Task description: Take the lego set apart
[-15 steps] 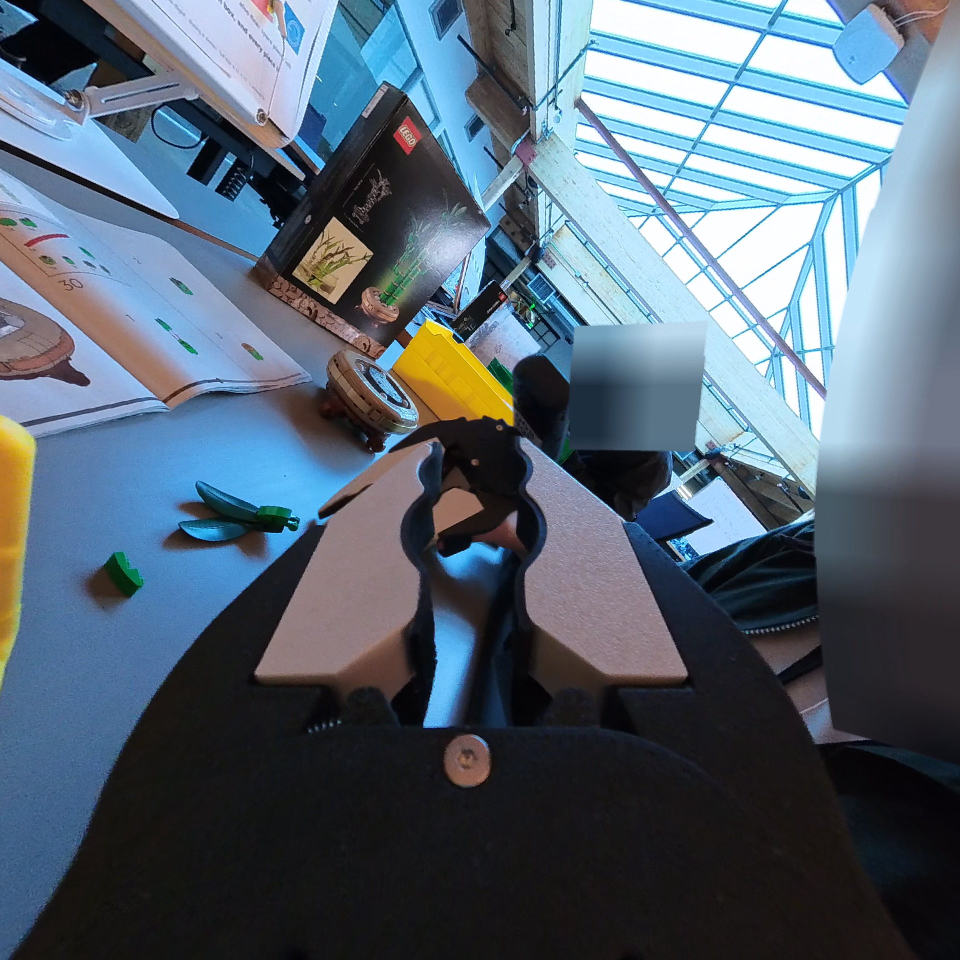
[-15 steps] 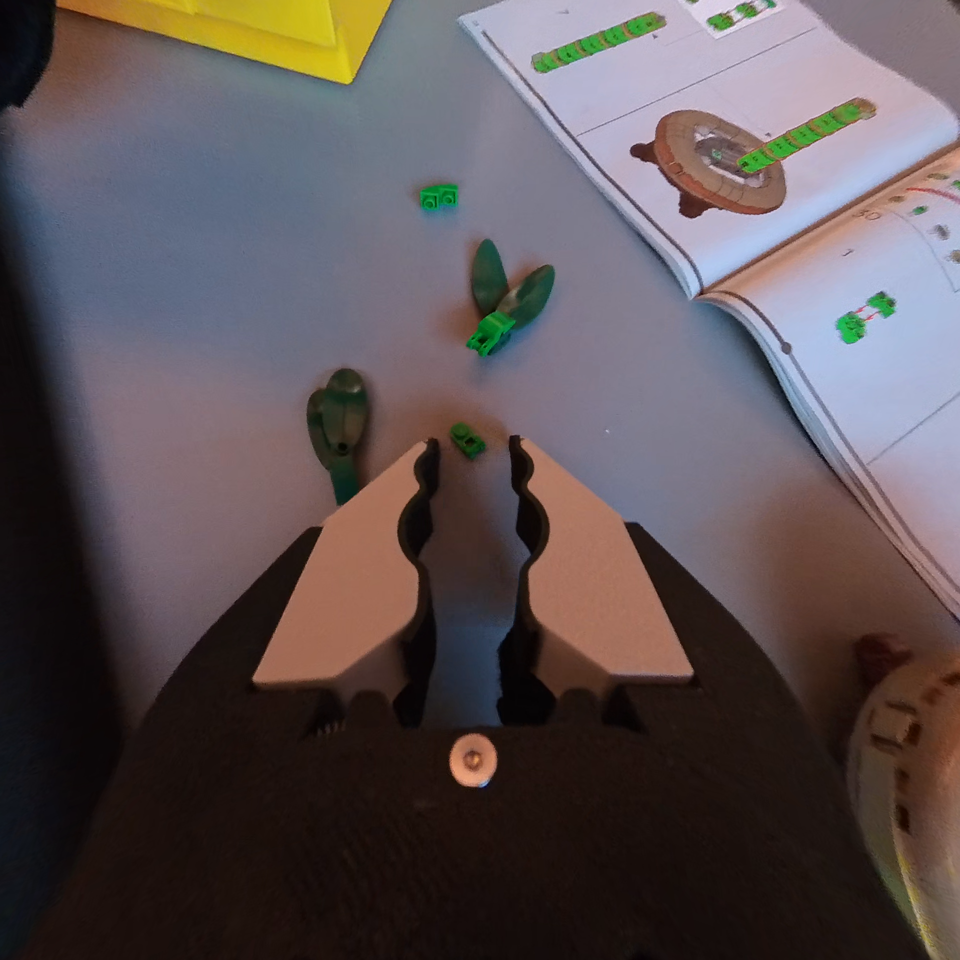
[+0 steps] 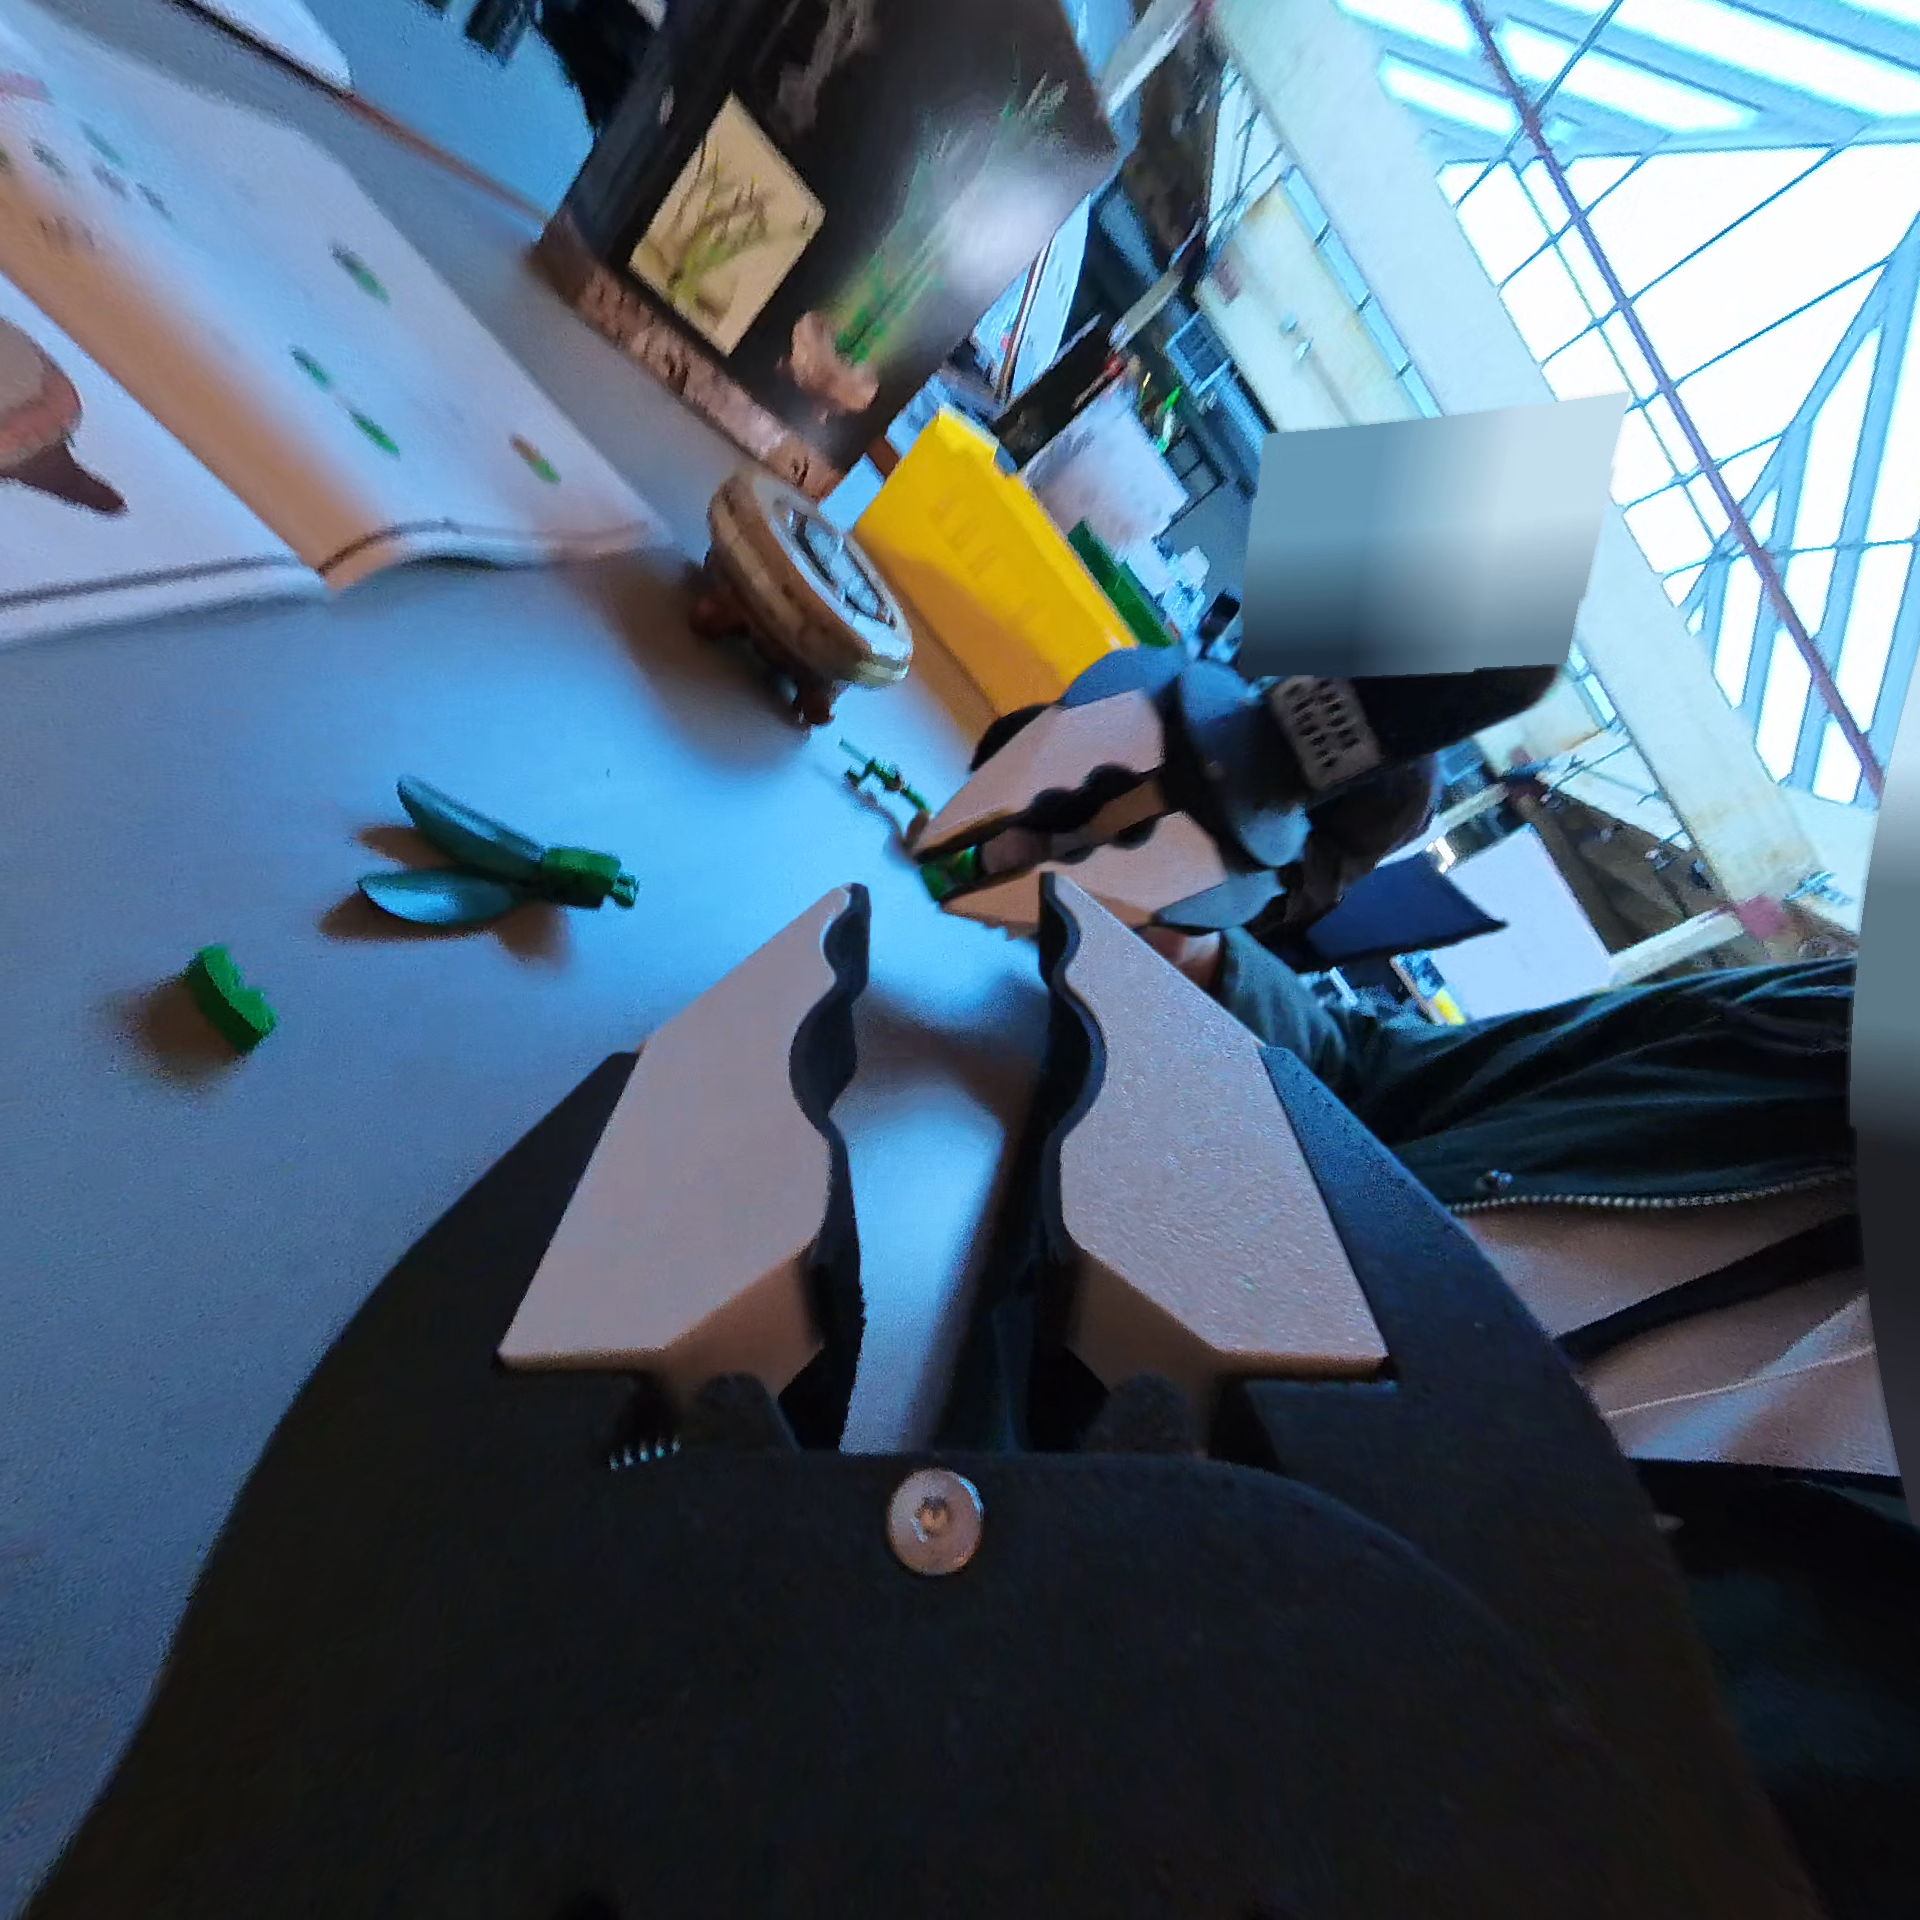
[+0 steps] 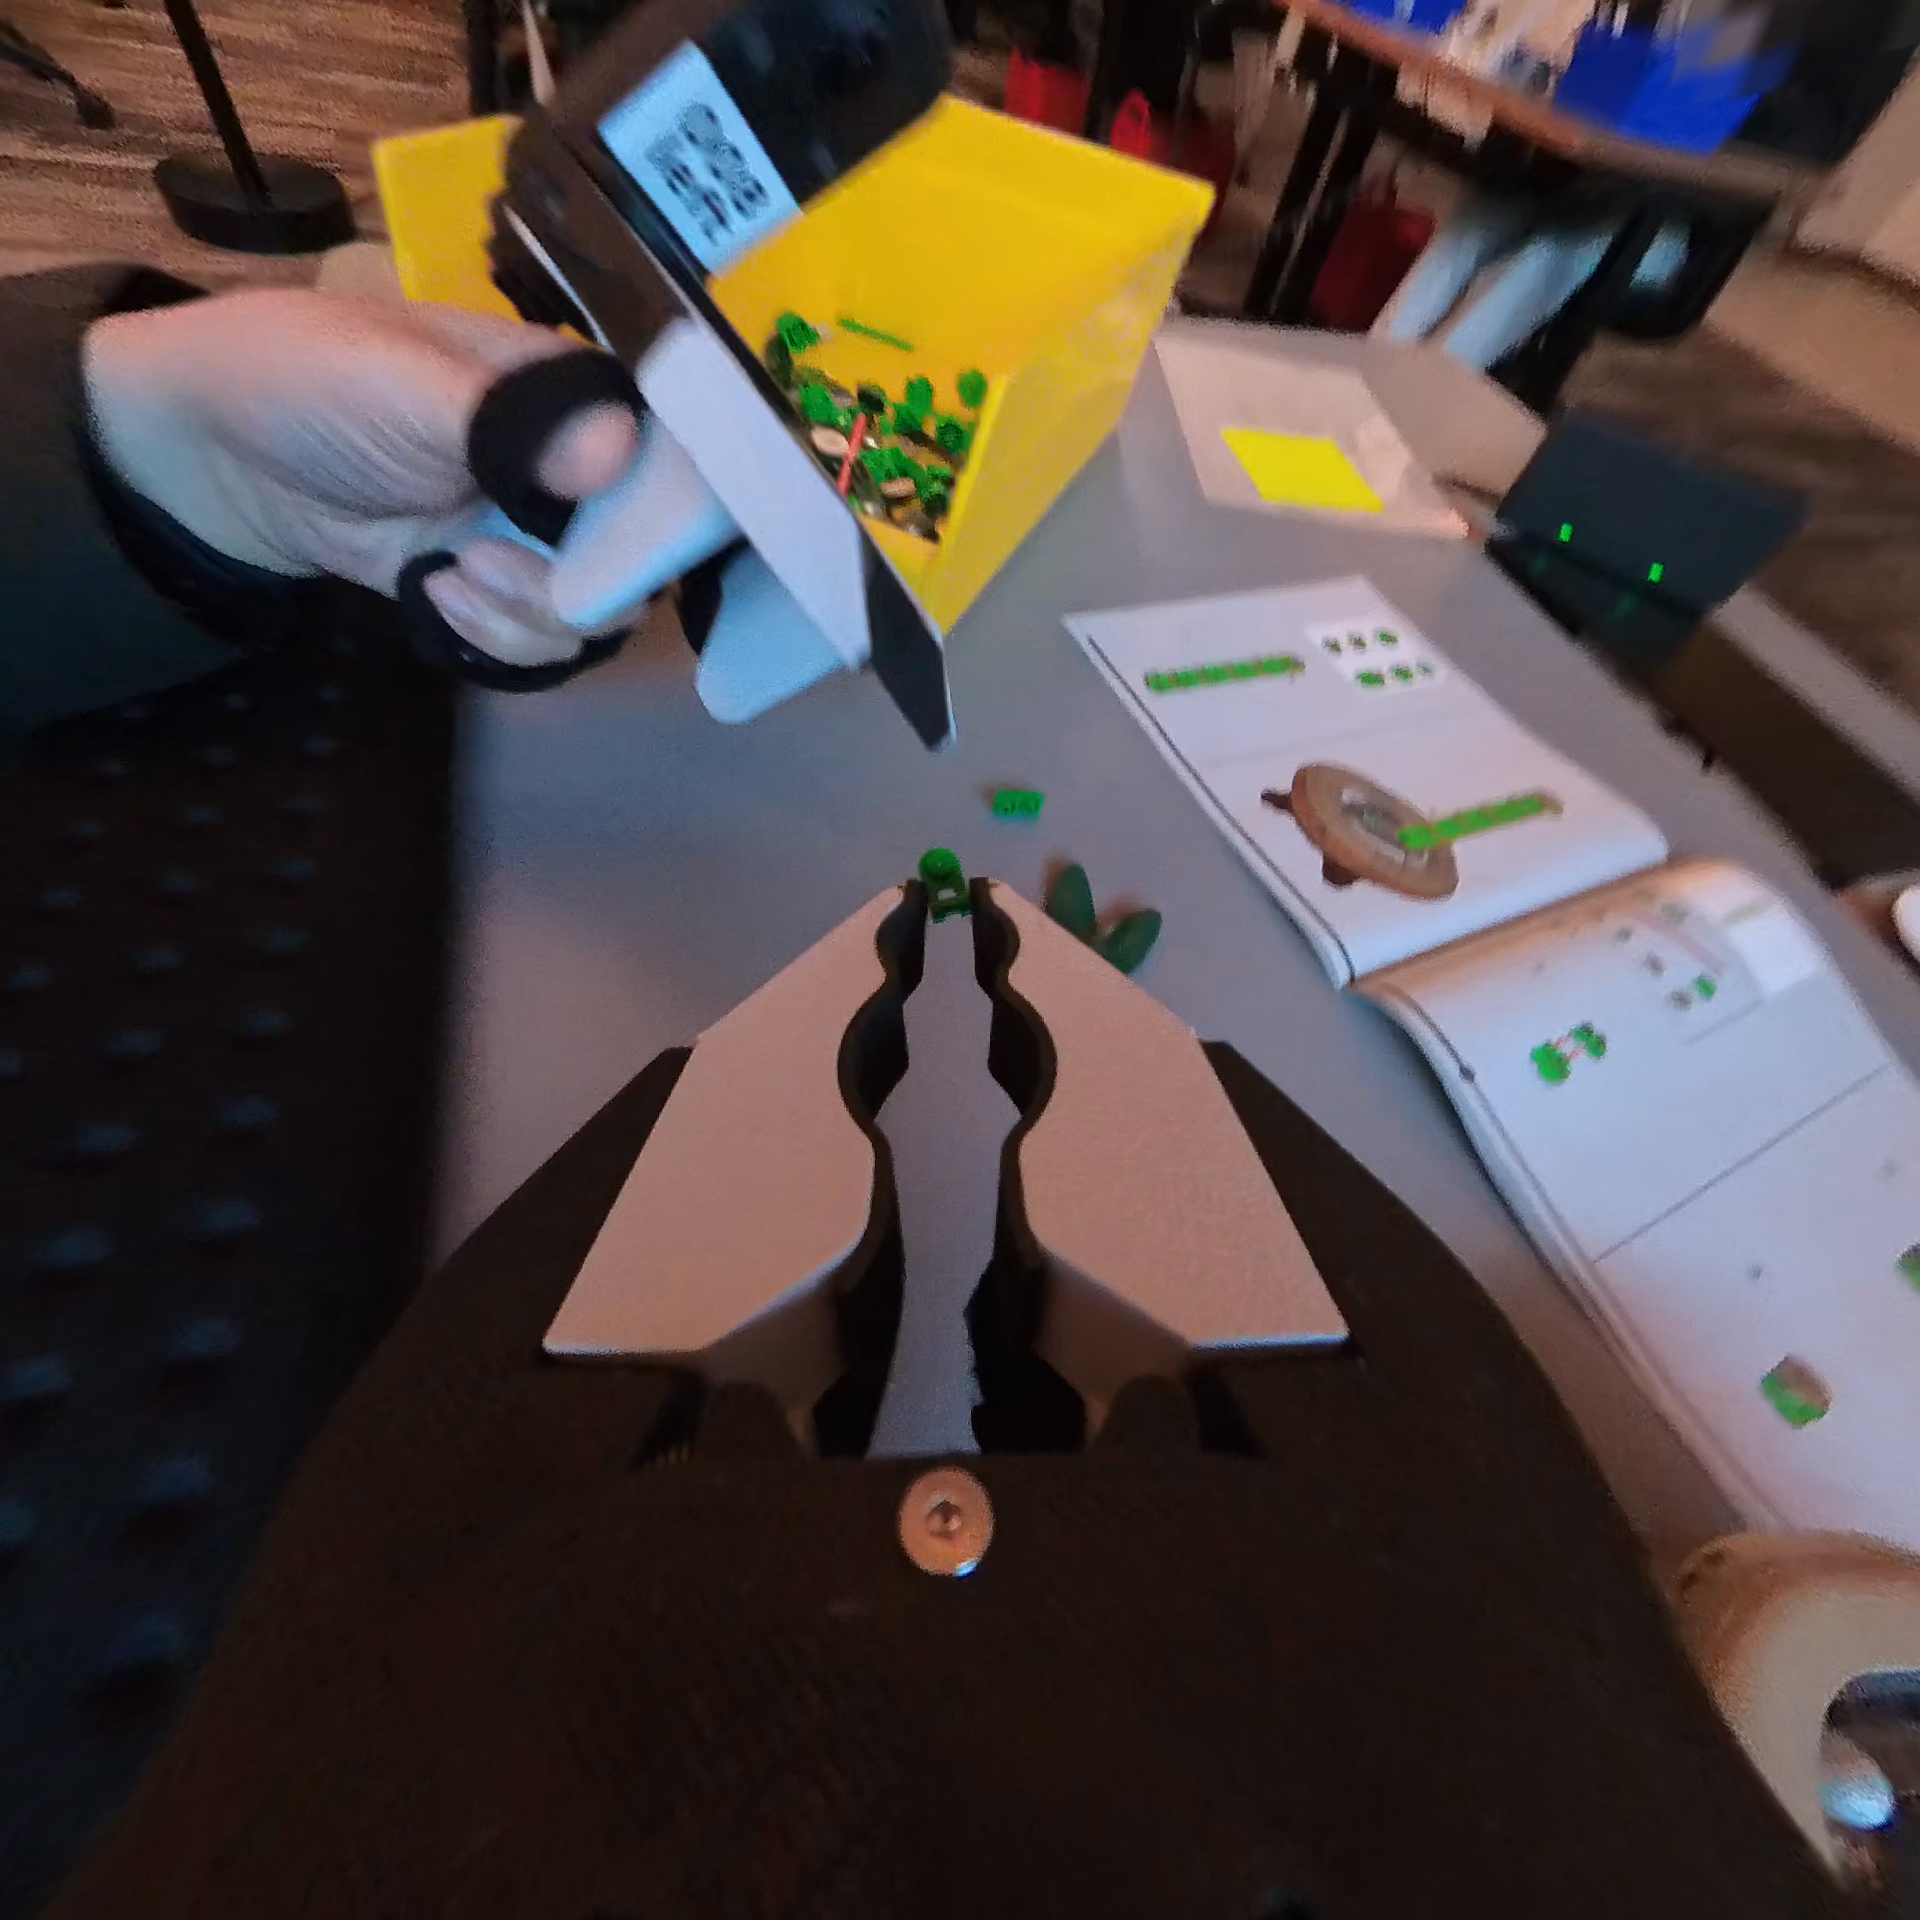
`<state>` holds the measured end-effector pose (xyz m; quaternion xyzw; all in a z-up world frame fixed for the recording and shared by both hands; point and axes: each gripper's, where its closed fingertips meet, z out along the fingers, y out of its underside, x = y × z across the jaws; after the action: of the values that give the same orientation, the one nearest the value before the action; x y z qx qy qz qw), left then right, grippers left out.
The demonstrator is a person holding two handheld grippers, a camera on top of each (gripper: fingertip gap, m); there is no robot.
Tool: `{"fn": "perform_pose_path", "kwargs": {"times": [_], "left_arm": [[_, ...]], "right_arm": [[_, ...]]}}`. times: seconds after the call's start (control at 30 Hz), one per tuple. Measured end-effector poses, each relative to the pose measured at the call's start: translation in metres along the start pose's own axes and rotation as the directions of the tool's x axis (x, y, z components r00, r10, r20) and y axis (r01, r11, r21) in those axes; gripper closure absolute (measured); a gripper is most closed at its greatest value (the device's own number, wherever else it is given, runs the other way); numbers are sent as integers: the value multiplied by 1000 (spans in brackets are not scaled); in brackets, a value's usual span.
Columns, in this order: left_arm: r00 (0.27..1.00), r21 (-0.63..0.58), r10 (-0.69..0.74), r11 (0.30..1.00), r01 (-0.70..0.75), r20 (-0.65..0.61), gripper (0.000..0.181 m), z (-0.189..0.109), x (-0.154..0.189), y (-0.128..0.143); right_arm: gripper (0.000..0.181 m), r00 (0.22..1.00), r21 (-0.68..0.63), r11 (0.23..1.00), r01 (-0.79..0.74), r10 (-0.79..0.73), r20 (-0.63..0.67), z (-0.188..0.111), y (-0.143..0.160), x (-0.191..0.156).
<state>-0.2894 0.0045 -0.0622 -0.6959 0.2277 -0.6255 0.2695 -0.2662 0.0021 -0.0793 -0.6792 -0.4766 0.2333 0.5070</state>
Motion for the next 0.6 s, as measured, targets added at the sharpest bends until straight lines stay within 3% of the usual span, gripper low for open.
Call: {"fn": "perform_pose_path", "kwargs": {"times": [0.17, 0.23, 0.3, 0.6], "left_arm": [[999, -108, 24, 994, -20, 33, 146, 12, -4, 17], [999, -119, 32, 992, -30, 18, 156, 14, -1, 19], [999, -137, 35, 990, -37, -18, 176, 14, 4, 23], [997, -140, 70, 987, -73, -27, 181, 9, 9, 21]], "right_arm": [[174, 994, 56, 993, 101, -102, 23, -1, -14, -17], [174, 991, 61, 990, 127, -130, 34, 0, -15, -22], [174, 986, 58, 985, 165, -166, 21, 1, -15, -24], [174, 977, 76, 974, 212, -214, 18, 0, -19, -31]]}}
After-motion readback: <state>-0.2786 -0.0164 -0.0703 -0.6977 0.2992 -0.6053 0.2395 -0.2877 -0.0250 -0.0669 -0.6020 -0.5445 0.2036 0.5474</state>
